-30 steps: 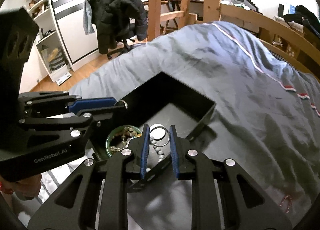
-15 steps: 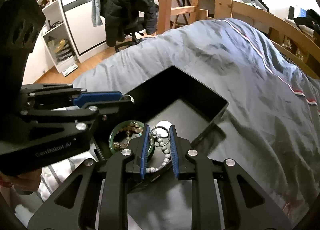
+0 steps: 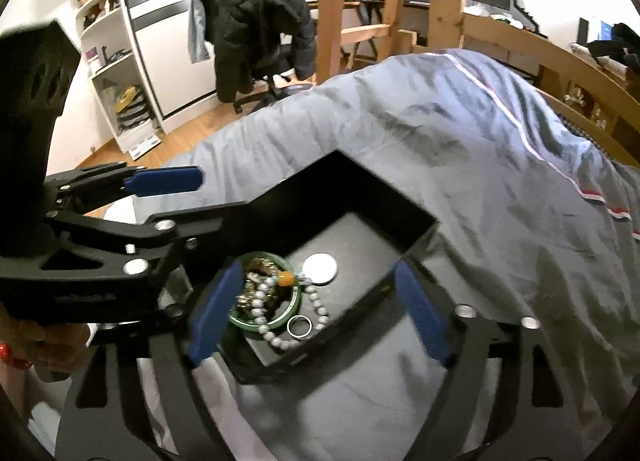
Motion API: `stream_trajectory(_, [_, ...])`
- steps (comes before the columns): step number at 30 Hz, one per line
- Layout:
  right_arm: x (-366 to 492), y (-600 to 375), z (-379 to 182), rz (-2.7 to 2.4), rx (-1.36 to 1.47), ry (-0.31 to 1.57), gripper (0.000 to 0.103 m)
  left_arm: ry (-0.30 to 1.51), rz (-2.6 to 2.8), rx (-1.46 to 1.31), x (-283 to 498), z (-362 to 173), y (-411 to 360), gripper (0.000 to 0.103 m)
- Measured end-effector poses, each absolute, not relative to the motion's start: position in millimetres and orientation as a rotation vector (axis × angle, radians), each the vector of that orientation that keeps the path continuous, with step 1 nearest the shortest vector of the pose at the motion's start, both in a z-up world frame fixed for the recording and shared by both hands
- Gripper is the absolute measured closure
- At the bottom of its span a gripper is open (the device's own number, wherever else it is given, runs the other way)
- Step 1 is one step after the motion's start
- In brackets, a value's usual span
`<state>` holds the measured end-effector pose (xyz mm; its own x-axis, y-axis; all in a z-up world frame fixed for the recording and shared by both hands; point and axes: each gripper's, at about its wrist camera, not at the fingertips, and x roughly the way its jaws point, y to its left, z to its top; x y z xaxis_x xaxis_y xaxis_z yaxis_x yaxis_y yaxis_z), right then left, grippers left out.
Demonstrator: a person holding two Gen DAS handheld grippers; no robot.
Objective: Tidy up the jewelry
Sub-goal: 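Open both tools to drop the rings into the box, then move both tools to the pink bead bracelet and gold charm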
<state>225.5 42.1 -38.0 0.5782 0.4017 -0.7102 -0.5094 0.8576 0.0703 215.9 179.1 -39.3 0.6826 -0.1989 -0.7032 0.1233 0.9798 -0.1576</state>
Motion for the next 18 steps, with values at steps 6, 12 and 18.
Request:
stream_trajectory(6, [218, 2, -27, 0.457, -0.168, 0.78, 0.011, 0.77, -0.217, -0.081, 212, -37, 165, 0.01])
stream_trajectory(12, [202, -47, -25, 0.368, -0.175, 0.797, 0.01, 0.768, -0.299, -0.033, 206, -38, 125, 0.009])
stream_trajectory(18, [184, -93, -31, 0.289, -0.161, 0.828, 0.01, 0.784, -0.377, 0.064, 197, -50, 71, 0.009])
